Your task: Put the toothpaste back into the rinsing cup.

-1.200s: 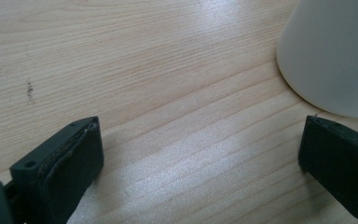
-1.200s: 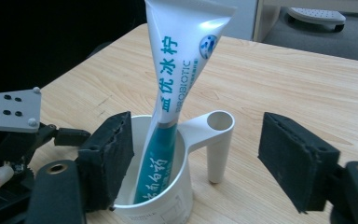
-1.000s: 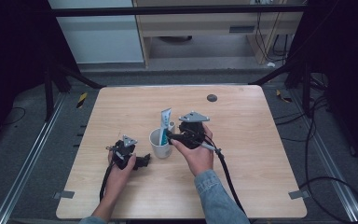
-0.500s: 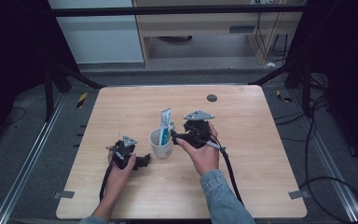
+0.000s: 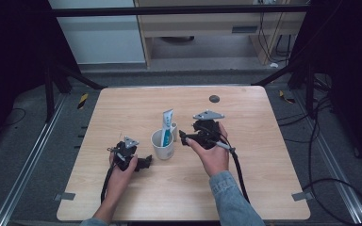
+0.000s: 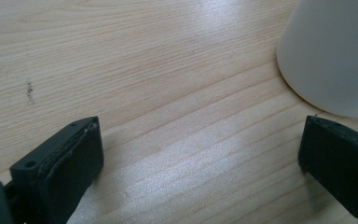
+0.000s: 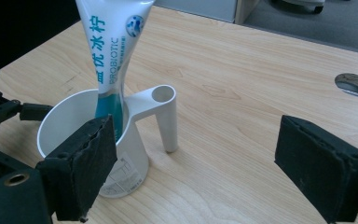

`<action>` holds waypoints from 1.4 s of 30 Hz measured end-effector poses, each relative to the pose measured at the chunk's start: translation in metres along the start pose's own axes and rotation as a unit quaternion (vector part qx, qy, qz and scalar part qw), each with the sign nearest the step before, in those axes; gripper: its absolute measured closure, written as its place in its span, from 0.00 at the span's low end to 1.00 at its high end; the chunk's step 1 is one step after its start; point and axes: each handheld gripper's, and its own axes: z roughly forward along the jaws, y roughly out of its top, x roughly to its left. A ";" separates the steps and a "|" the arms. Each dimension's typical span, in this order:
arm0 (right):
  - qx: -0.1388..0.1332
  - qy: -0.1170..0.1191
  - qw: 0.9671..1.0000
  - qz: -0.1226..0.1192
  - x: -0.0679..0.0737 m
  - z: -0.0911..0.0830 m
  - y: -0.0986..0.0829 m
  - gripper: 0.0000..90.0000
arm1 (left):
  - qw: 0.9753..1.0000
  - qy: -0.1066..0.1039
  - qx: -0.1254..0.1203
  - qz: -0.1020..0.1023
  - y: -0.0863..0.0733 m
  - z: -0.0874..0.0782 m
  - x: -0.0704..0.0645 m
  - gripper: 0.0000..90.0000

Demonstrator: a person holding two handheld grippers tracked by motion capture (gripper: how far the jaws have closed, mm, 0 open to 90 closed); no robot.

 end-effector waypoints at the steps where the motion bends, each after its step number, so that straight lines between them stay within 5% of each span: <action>1: 0.000 -0.001 1.000 0.000 -0.001 -0.001 0.000 0.14 | 1.000 0.000 0.000 0.000 0.000 0.000 0.000 0.00; 21: 0.001 -0.025 1.000 0.008 -0.021 -0.015 -0.007 0.14 | 1.000 0.000 0.000 0.000 0.000 0.000 0.000 0.00; 31: 0.015 -0.062 0.998 0.007 -0.053 -0.022 -0.009 0.13 | 1.000 0.000 0.000 -0.001 0.000 0.000 0.000 0.00; 42: 0.040 -0.074 0.996 0.011 -0.076 -0.026 -0.021 0.09 | 1.000 0.000 0.000 -0.001 0.000 0.000 0.000 0.00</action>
